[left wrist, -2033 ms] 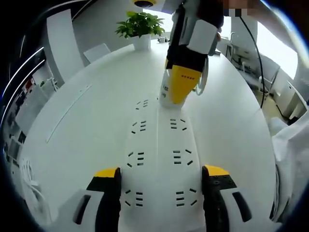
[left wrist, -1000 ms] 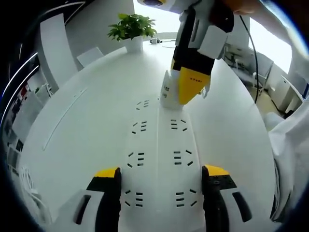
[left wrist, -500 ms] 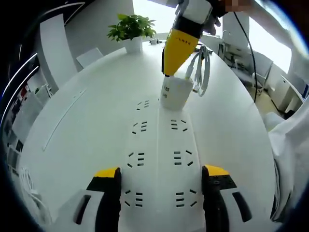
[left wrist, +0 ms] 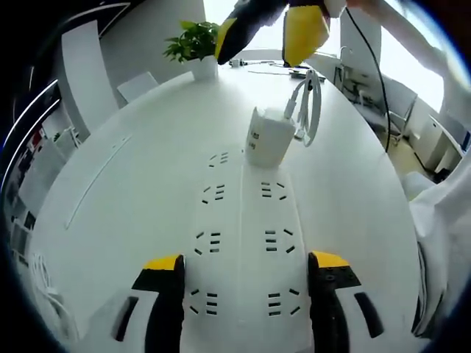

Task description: Straighten the power strip on the desk, plug the charger into it

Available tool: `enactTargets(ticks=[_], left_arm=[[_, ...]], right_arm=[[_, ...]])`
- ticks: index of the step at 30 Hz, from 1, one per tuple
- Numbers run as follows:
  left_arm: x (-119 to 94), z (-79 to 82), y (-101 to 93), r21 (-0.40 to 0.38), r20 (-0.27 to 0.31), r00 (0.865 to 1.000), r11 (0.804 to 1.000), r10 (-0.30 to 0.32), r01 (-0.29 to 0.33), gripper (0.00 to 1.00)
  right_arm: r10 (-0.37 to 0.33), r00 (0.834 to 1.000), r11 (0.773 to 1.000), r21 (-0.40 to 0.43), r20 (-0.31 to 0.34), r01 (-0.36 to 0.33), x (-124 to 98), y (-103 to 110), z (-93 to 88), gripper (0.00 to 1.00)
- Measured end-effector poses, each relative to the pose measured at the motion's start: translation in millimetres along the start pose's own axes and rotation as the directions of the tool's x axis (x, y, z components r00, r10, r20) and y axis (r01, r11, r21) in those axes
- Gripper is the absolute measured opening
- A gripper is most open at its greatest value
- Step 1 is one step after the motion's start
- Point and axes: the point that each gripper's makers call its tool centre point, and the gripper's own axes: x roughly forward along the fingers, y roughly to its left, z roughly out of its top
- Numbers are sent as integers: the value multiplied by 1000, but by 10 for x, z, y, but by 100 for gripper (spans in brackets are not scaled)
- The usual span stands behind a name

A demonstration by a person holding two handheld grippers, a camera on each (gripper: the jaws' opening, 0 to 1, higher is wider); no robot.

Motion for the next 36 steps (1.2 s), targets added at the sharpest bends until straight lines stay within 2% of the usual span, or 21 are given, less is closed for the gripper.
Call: enactTargets(ticks=[1,2,5,7,8,15,17,22,26,28,30,34,36], left_arm=[[0,0,-1,0,0,1000,1000,0,0,69],[0,0,-1,0,0,1000,1000,0,0,69],[1,1,-1,-1,-1,1000,1000,0,0,69],[2,2,-1,-1,-1,1000,1000,0,0,69],[3,4,0,-2,-2,1000,1000,1,-1,69],[3,9,3,-4,0,1000,1000,2,-2,69],[3,10,3,-4,-1,1000,1000,2,-2,69],[12,13,0,-6,-7,1000,1000,1,-1,69],[13,11,-4,-7,-6,1000,1000,1,-1,69],[13,9,-8,-7,-6,1000,1000,1,-1,69],[13,8,-9,-7,-6,1000,1000,1,-1,69],[17,8,-13,-10,-4,1000,1000,2,-2,69],[19,9,-14,-10,-5,1000,1000,2,-2,69]], right_arm=[[6,1000,997,-79,-11,-7,16,22,-8,40],[9,999,994,-108,-31,-13,27,36,-32,40],[20,999,994,-107,-26,-22,39,53,-9,40],[29,999,988,-152,-32,-34,57,70,18,41],[36,998,975,-215,-55,-47,84,73,40,41],[54,994,981,-178,-96,-71,170,125,66,44],[58,992,986,-151,-115,-75,190,128,39,45],[101,976,987,-102,-194,-123,410,150,-88,47],[117,968,982,-121,-220,-146,508,184,-133,47],[139,958,976,-130,-251,-176,550,255,-189,44],[167,946,973,-108,-278,-203,574,340,-251,48],[146,945,971,-140,-292,-193,583,346,-269,49],[147,946,973,-128,-287,-190,581,355,-267,51]])
